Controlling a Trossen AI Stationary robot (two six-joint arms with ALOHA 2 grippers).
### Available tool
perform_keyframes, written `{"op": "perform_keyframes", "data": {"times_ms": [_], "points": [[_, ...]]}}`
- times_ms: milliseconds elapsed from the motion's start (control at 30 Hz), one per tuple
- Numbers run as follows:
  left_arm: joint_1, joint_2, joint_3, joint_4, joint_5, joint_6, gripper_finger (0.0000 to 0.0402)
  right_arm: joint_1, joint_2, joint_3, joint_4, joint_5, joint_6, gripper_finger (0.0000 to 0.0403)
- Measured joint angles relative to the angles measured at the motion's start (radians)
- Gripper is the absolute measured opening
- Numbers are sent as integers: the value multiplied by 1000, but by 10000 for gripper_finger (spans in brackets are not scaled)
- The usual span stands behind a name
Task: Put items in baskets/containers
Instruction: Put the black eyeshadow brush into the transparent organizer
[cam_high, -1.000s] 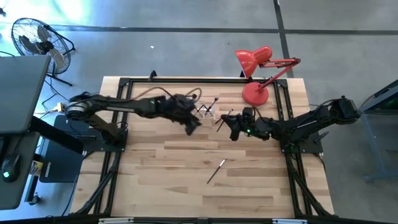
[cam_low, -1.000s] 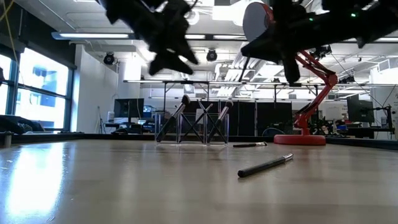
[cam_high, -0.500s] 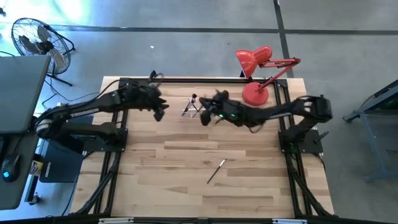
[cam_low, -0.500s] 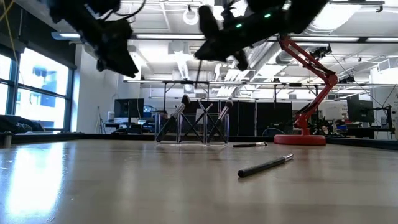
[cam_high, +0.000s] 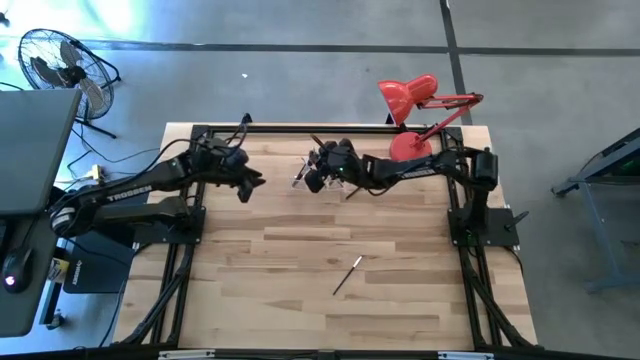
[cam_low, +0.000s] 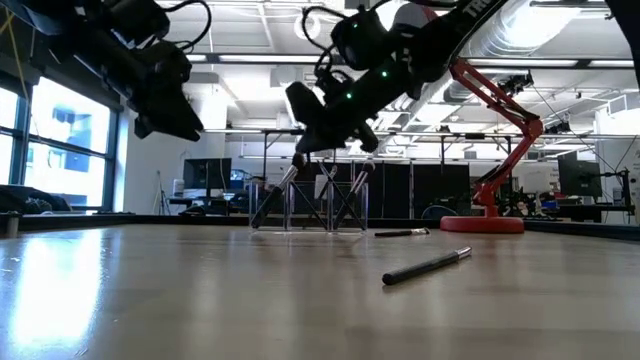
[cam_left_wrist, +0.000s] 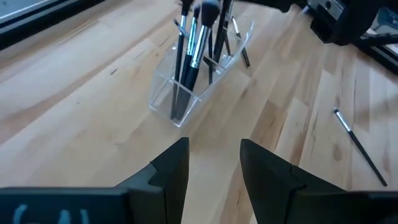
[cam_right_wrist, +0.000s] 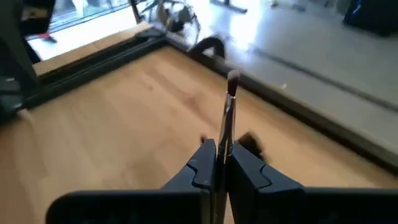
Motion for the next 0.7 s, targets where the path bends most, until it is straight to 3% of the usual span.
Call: {"op": "perform_keyframes", "data": {"times_ms": [400, 700], "points": [[-1, 3, 0, 6, 2, 28, 142, -7, 12, -1, -60, -45, 37, 65], [-1, 3, 0, 7, 2, 28, 142, -7, -45, -1, -62, -50, 33, 75]]}}
